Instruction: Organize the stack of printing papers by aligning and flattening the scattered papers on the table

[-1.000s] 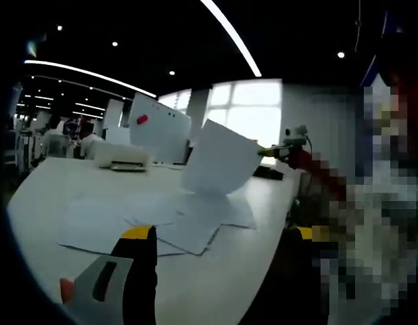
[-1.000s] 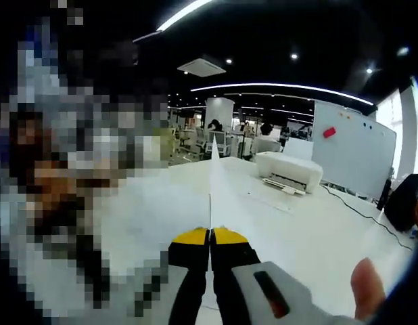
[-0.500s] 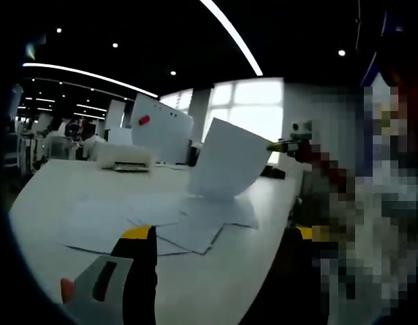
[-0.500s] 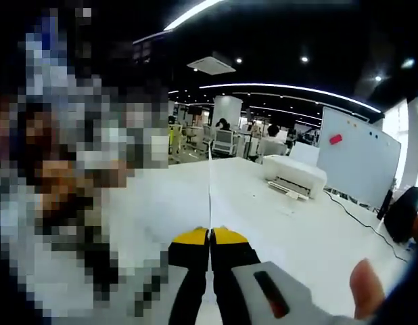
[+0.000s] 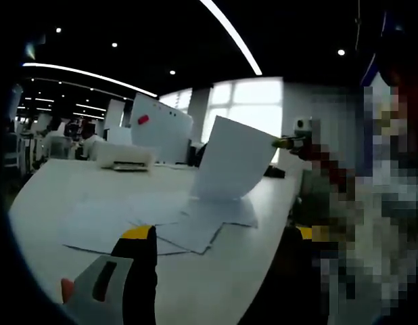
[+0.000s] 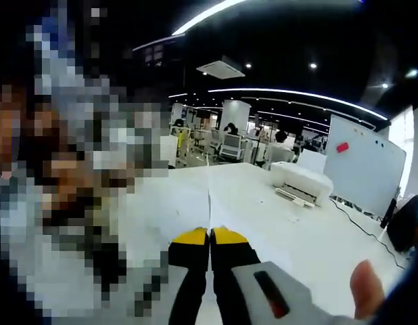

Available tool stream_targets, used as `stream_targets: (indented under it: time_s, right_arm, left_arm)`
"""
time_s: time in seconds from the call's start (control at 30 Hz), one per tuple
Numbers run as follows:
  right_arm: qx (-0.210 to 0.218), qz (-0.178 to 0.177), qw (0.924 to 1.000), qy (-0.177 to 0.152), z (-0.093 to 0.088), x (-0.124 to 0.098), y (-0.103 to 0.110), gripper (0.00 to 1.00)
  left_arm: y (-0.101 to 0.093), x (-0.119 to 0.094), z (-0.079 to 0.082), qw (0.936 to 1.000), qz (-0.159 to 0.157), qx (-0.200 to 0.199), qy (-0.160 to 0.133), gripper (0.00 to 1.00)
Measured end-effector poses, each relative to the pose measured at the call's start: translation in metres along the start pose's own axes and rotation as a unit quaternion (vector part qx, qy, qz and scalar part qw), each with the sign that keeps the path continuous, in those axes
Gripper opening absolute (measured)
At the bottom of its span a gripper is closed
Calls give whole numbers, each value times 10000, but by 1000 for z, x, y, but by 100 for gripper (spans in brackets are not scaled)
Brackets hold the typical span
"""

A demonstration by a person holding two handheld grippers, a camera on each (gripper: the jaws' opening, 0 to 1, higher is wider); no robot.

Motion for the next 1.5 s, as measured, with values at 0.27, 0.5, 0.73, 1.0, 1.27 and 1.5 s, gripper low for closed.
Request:
stream_targets:
  time_s: [0.27,0.5,0.73,1.0,1.27,1.5]
  right_arm:
    - [368,207,9990,-174,16,-10,2,0]
    - [588,460,9967,-314,30,-16,9,0]
    - [483,572,9970,-198,38,-18,16,0]
    - [338,673,9970,-201,45,-19,25,0]
    - [249,942,9952,-135,50,-21,29,0]
    - [7,1141,9934,-87,52,-24,55,0]
  left_arm:
    - [-2,-4,6,9999,27,75,-136,85]
    - [-1,0,3,9999,-1,46,-128,85]
    - [-2,1,4,9999,-13,60,-155,85]
    - [-2,3,3,9999,-25,54,-130,85]
    - [-1,9,11,9999,-77,97,-106,85]
    - [0,20,30,9994,-217,246,-121,86]
Point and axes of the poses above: the point that each gripper's makers call its tool centre point, and the gripper's own axes: x roughly forward along the fingers, y roughly to its left, z roughly out of its top, the point moved 6 cm from there along -x, roughly backward along the fingers, and after that the axes turned 15 degrees about -z, right-handed, at the moved point
